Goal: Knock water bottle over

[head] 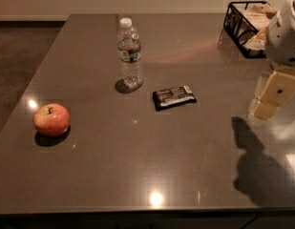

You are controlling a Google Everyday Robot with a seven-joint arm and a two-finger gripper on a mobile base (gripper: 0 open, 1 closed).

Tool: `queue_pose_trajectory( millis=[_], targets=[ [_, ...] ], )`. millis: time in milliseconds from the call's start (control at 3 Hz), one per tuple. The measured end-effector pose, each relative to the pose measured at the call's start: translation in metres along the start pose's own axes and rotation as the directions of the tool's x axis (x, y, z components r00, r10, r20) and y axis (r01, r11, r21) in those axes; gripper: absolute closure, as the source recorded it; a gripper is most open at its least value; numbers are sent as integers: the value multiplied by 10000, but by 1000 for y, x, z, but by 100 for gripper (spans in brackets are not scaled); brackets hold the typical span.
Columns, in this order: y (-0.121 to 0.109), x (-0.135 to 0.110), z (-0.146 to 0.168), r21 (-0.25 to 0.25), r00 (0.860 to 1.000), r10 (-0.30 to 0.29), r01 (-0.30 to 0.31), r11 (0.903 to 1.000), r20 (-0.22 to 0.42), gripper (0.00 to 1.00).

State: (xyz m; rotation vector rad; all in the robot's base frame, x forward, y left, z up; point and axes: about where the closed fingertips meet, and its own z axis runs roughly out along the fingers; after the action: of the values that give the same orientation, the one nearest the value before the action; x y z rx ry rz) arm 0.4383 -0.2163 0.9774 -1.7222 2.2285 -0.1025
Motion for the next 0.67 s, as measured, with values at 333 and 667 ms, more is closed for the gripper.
queue_pose_trajectory(
  millis=[333,667],
  targets=[
    [0,-1,0,27,10000,5,-5,10000,15,0],
    [-10,-15,5,90,9995,168,-171,9998,272,0]
  ],
)
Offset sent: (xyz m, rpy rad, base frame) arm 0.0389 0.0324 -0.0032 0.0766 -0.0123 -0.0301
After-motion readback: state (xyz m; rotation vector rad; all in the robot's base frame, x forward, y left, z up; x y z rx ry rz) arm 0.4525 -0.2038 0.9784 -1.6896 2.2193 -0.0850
